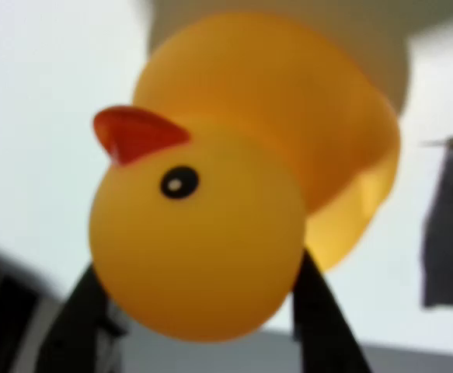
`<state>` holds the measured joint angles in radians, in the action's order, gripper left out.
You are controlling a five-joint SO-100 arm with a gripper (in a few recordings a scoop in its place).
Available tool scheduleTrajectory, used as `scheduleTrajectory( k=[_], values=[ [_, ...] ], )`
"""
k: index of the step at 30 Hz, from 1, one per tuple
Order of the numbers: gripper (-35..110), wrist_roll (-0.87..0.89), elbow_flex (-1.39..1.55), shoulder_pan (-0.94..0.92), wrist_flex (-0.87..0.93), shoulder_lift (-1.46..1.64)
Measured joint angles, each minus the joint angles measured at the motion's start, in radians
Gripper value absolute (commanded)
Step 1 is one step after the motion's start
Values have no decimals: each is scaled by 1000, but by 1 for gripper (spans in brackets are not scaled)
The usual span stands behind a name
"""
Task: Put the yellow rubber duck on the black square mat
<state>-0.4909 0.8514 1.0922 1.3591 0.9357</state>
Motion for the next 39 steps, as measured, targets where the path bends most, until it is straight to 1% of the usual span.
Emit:
scheduleTrajectory(
  k=[12, 19, 22, 26, 30, 33, 39],
  values=[
    [14, 0, -54, 3, 5, 0],
    [14, 0, -54, 0, 9, 110],
    [14, 0, -55, 0, 55, 143],
    [14, 5, -57, 0, 186, 167],
    [14, 61, -66, 2, 279, 167],
    [14, 94, -64, 5, 322, 204],
    [14, 101, -66, 5, 402, 314]
  ],
)
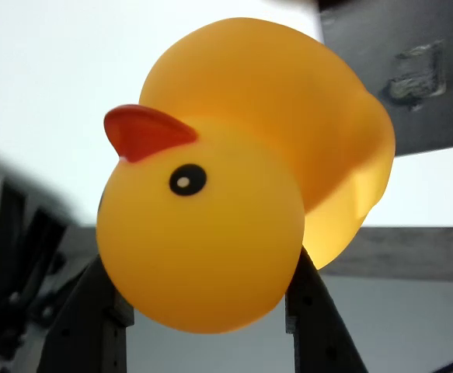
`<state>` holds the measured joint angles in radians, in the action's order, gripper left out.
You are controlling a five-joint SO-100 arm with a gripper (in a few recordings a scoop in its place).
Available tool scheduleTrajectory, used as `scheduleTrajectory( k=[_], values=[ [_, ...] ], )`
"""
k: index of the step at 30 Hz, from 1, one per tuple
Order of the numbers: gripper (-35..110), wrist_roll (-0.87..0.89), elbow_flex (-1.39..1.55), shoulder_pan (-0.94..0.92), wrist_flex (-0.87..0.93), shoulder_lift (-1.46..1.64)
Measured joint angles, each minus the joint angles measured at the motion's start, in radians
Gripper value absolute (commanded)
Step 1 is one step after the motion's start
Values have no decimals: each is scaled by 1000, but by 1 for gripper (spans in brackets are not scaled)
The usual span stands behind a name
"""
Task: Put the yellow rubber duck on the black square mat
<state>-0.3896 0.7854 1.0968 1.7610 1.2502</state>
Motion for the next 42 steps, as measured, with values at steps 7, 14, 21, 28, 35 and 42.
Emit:
scheduleTrajectory(
  k=[7, 14, 21, 28, 35, 42],
  values=[
    [14, 0, 14, 0, 49, 20],
    [14, 0, 67, -5, 49, 48],
    [14, 0, 67, -5, 49, 58],
    [14, 0, 74, -5, 49, 276],
    [14, 0, 215, -5, 49, 460],
    [14, 0, 522, -5, 49, 595]
  ],
)
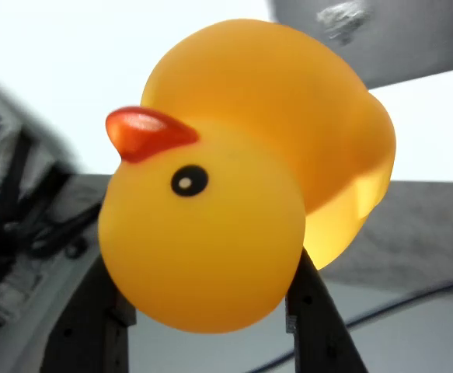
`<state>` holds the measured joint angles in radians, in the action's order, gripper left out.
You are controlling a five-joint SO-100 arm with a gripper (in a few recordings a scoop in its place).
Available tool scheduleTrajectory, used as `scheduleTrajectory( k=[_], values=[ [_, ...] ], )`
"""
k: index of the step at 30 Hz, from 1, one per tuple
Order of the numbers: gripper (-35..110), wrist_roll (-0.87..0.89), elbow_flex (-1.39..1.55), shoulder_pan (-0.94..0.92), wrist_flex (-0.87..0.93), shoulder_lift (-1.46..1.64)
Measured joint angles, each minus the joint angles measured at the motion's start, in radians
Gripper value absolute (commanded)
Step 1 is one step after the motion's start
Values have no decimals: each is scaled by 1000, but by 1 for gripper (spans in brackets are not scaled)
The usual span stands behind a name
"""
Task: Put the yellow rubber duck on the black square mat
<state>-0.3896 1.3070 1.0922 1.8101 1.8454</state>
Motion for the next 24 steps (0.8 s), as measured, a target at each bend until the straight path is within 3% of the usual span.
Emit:
scheduleTrajectory(
  k=[10, 24],
  values=[
    [14, 0, 307, 0, -9, 110],
    [14, 0, 713, 0, -431, 110]
  ],
)
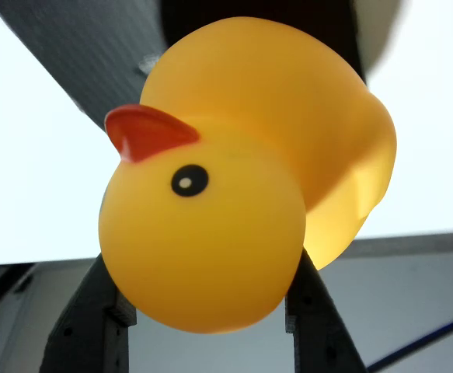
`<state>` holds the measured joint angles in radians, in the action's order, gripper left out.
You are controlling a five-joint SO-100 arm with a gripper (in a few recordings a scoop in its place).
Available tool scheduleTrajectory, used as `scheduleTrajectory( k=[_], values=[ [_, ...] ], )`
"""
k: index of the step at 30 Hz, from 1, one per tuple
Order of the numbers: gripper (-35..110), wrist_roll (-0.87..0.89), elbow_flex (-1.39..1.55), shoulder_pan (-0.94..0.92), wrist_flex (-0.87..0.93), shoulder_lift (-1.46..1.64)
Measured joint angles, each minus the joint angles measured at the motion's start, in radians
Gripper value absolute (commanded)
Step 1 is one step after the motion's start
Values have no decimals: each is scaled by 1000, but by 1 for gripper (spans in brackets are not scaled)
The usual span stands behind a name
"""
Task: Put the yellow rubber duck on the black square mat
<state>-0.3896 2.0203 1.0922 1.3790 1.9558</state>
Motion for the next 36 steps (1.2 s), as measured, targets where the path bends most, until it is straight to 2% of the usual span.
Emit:
scheduleTrajectory(
  k=[5, 36],
  values=[
    [14, 0, 6, 0, -54, 41],
    [14, 0, 89, 2, -58, 55]
  ],
)
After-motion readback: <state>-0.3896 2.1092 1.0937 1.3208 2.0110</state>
